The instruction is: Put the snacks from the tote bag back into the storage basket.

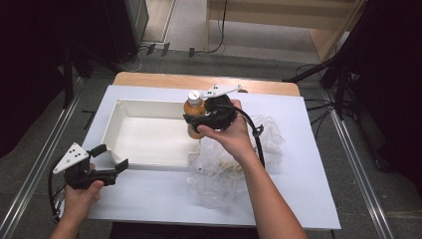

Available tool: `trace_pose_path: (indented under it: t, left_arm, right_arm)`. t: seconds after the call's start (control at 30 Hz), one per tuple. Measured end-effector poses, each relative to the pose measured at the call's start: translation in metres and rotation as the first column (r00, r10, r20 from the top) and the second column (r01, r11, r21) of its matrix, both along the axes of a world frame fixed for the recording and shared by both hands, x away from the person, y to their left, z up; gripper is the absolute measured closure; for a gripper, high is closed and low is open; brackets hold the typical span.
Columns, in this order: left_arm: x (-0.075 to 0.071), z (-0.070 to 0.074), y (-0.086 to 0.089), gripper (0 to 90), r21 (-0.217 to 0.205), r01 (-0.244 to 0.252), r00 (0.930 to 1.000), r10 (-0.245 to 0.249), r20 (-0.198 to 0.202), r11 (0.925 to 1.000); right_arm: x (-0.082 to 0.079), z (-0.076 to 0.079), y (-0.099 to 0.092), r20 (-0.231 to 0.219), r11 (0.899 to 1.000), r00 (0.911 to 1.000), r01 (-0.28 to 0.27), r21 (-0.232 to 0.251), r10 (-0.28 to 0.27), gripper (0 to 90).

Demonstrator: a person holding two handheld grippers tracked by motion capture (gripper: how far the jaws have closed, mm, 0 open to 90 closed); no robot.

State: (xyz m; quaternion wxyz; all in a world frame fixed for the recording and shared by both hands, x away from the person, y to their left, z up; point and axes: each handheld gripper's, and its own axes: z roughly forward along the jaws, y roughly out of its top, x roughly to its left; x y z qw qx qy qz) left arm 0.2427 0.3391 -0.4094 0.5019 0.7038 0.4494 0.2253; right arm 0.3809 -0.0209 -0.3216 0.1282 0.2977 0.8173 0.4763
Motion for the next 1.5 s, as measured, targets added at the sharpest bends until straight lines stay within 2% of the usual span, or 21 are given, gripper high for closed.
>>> trace_pose_path:
  t: [0.63, 1.5]
  left_arm:
    - [0.000, 0.000, 0.000, 1.8, -0.001, 0.000, 1.0000, 0.000, 0.003, 1.0000]
    - [0.001, -0.001, -0.001, 1.8, -0.002, 0.000, 1.0000, 0.000, -0.004, 1.0000]
  right_arm:
    - [0.002, -0.004, 0.018, -0.003, 1.000, 0.9998, -0.021, 0.004, 0.021, 31.0]
    - [0.003, -0.017, 0.021, -0.021, 0.999, 0.9991, -0.036, -0.014, 0.036, 30.9]
